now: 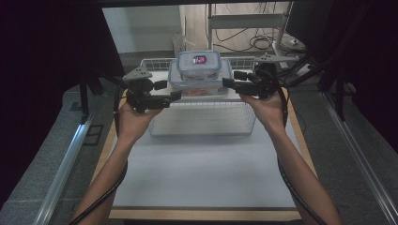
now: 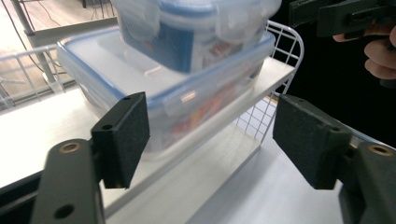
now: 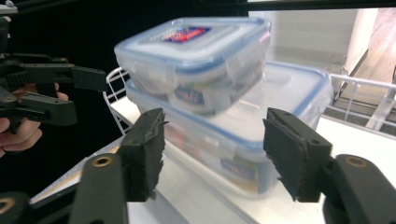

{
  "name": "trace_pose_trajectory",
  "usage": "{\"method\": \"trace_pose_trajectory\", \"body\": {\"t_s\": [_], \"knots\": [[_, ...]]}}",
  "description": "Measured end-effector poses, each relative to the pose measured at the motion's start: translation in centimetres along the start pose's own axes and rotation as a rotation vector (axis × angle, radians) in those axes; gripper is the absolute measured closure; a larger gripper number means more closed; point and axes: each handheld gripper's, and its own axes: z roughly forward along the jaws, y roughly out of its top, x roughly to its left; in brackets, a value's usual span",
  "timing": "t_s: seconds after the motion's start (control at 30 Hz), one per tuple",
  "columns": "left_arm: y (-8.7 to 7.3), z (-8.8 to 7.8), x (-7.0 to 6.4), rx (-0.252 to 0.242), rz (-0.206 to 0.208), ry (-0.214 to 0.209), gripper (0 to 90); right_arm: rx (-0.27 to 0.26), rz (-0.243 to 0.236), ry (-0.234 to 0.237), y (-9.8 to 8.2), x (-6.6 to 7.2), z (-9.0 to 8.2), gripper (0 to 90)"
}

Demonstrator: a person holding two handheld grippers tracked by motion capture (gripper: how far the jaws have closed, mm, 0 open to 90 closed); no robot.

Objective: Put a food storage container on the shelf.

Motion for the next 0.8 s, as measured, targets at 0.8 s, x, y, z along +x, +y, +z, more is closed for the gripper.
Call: {"method": "trace_pose_trajectory", "body": {"t_s": [0.8], "knots": [[-5.3, -0.7, -1.8, 0.031, -0.005, -0.048, 11.2, 0.056, -0.079, 0.002, -5.4, 1.5, -1.1, 19.3]]}}
